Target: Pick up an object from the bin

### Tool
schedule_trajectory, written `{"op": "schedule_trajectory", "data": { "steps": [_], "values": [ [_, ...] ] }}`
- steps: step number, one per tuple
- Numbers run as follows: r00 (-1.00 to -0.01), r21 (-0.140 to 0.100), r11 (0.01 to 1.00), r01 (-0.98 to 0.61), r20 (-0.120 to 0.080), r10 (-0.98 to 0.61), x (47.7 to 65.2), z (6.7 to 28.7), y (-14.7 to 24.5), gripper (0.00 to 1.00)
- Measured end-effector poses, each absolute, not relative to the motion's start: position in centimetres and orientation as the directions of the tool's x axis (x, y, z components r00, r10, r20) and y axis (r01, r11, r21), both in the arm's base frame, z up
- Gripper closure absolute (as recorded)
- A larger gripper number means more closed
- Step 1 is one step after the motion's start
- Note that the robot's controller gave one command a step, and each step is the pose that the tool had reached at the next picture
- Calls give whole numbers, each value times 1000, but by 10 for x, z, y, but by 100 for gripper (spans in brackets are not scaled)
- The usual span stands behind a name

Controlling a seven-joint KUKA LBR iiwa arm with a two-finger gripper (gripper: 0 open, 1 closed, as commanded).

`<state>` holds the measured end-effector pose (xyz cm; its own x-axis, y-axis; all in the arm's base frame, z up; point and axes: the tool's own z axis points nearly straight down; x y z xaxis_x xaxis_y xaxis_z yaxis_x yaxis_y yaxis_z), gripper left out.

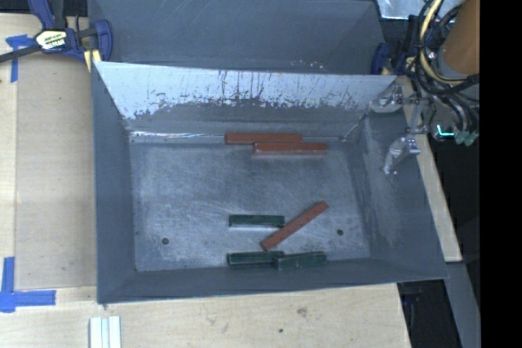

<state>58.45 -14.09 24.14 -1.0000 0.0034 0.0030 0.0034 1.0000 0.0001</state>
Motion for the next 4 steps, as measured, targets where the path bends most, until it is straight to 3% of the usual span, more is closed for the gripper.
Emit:
{"op": "schedule_trajectory", "data": {
  "steps": [1,2,3,4],
  "values": [
    [-1000,-1,1000,1,-4,1,586,245,-140,0],
    [-993,-2,993,-117,-6,-117,572,187,-114,0],
    [-900,-1,900,-436,-1,-436,571,166,-75,0],
    [-916,-1,916,-402,-3,-402,540,147,-32,0]
  ]
}}
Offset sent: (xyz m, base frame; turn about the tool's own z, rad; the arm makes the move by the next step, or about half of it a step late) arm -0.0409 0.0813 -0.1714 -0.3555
